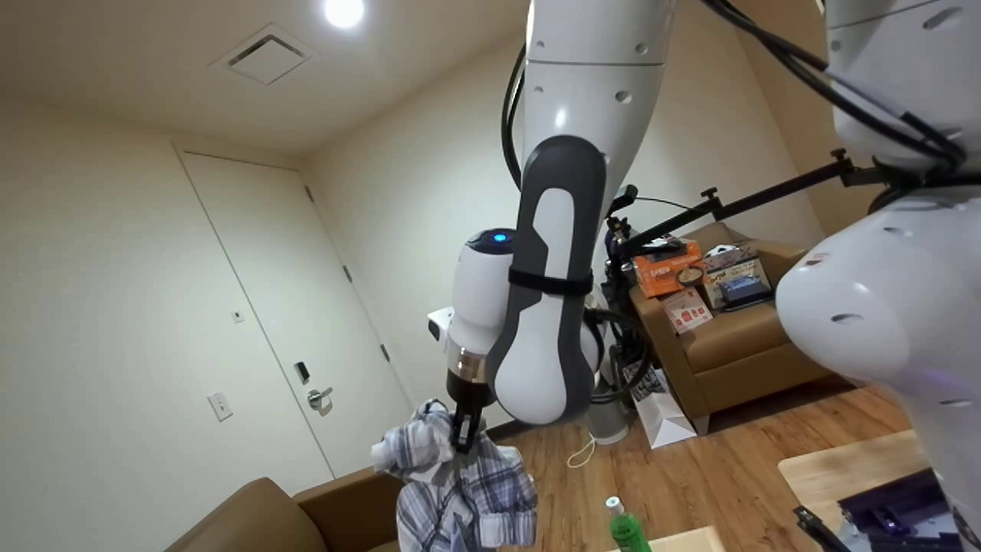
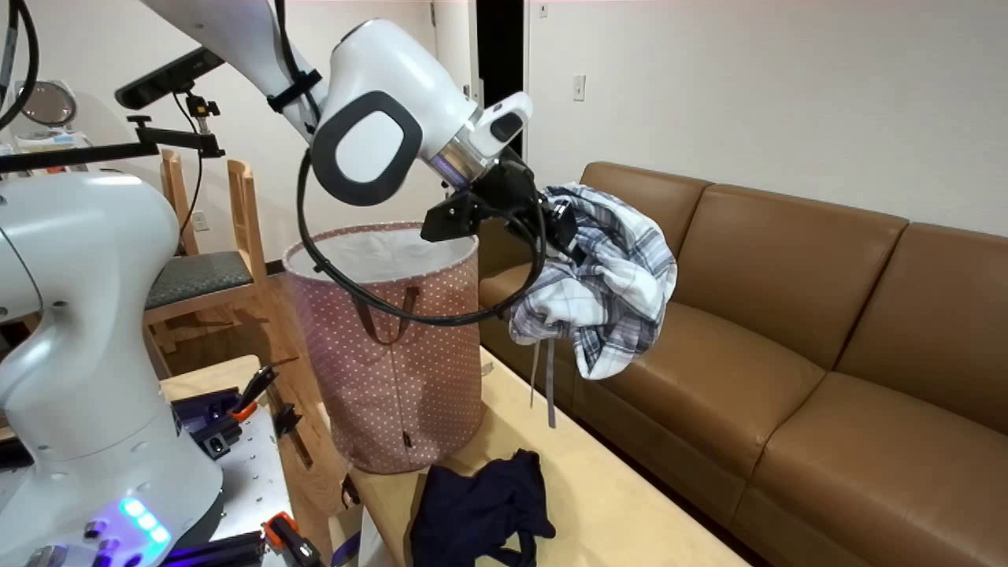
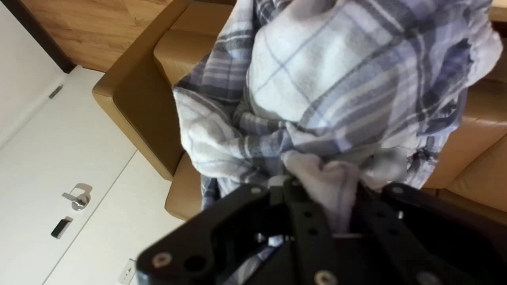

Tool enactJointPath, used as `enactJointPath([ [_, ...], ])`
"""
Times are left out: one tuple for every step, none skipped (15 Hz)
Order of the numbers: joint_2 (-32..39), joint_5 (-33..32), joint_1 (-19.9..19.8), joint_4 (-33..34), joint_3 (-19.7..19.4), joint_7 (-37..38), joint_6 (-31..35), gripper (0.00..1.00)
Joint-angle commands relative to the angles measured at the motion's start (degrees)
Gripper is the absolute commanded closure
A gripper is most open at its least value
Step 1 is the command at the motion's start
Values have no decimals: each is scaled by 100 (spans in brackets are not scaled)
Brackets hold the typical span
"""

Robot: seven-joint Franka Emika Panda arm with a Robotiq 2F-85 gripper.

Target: Pick up the cloth and put it in the carrier bag

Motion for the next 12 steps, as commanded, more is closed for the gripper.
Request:
enactJointPath([
  [1, 0, 0, -2, -3, 0, 0, 89],
  [1, 0, 0, -4, -10, 0, 0, 93],
  [33, 17, 67, 4, -67, 9, -98, 93],
  [-48, 20, 498, 45, -447, -65, -180, 93],
  [-1, 45, 900, 69, -811, -115, -342, 93],
  [5, 58, 1462, 174, -1288, -211, -629, 93],
  [127, 156, 1846, 219, -1589, -251, -865, 93],
  [139, 293, 2310, 362, -1923, -425, -1339, 93],
  [294, 518, 2786, 460, -2269, -705, -1834, 93],
  [378, 603, 3256, 413, -2670, -1006, -2329, 93],
  [538, 652, 3478, 413, -2864, -1182, -2796, 93],
  [631, 1200, 3297, 586, -2438, -1630, -3297, 93],
])
